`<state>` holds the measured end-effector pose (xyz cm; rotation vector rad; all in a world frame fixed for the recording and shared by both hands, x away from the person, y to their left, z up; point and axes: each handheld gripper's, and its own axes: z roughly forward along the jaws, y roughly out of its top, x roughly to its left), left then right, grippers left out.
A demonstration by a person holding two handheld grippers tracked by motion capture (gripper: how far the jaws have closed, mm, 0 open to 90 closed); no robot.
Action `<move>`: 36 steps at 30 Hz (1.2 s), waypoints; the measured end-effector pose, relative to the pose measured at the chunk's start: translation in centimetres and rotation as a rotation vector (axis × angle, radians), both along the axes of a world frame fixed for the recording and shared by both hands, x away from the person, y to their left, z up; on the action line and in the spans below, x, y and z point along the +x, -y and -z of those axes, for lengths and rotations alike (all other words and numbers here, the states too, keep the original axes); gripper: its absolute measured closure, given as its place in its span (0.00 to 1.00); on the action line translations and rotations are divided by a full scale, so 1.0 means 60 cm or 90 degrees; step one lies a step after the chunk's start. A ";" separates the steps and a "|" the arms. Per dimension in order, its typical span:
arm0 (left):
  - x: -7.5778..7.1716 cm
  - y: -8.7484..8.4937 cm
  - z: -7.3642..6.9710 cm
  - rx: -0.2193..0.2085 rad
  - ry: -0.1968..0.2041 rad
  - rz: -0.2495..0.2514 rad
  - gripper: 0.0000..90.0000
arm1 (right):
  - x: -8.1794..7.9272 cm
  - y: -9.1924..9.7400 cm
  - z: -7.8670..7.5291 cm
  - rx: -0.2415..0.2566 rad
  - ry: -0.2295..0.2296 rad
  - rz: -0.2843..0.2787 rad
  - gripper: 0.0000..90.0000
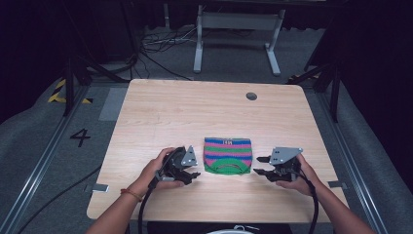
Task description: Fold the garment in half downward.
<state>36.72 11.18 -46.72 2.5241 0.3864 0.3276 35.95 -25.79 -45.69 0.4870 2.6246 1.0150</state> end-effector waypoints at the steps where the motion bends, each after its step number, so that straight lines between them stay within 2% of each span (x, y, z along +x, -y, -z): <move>1: -0.003 -0.005 0.001 0.013 0.005 -0.006 0.37 | -0.001 0.007 0.000 -0.001 0.002 0.005 0.61; 2: -0.006 -0.011 0.002 0.030 0.015 -0.009 0.36 | -0.002 0.013 0.001 -0.001 0.002 0.014 0.61; 3: -0.009 -0.018 0.002 0.031 0.016 -0.010 0.35 | -0.003 0.021 0.001 -0.002 0.000 0.022 0.60; 4: -0.009 -0.018 0.002 0.031 0.016 -0.010 0.34 | -0.004 0.027 0.002 -0.004 0.002 0.027 0.58; 5: -0.013 -0.034 0.001 0.021 0.013 -0.017 0.34 | -0.007 0.036 0.003 -0.007 0.006 0.038 0.57; 8: -0.015 -0.049 0.000 0.014 0.009 -0.022 0.31 | -0.011 0.053 0.004 -0.008 0.002 0.049 0.55; 9: -0.017 -0.061 0.000 0.015 -0.001 -0.034 0.31 | -0.013 0.060 0.005 -0.011 0.002 0.057 0.54; 14: -0.019 -0.082 0.000 0.009 -0.009 -0.048 0.29 | -0.023 0.082 0.008 -0.020 0.001 0.072 0.51; 18: -0.020 -0.096 0.004 0.017 -0.011 -0.062 0.27 | -0.033 0.103 0.016 -0.041 0.003 0.094 0.47; 23: -0.019 -0.112 0.008 0.021 -0.016 -0.079 0.27 | -0.040 0.125 0.022 -0.037 0.002 0.120 0.43; 28: -0.021 -0.130 0.007 0.007 -0.019 -0.092 0.27 | -0.050 0.159 0.027 -0.031 0.002 0.156 0.39; 32: -0.021 -0.140 0.006 0.016 -0.006 -0.098 0.28 | -0.058 0.184 0.029 -0.022 -0.001 0.177 0.37; 33: -0.018 -0.150 0.006 0.004 -0.015 -0.108 0.27 | -0.061 0.191 0.029 -0.021 -0.001 0.184 0.36; 34: -0.018 -0.150 0.006 0.004 -0.015 -0.108 0.27 | -0.061 0.191 0.029 -0.021 -0.001 0.184 0.36; 35: -0.015 -0.160 0.010 -0.002 -0.028 -0.116 0.27 | -0.062 0.196 0.030 -0.020 -0.001 0.187 0.36; 36: -0.014 -0.163 0.012 -0.001 -0.030 -0.118 0.27 | -0.066 0.206 0.032 -0.015 -0.004 0.196 0.35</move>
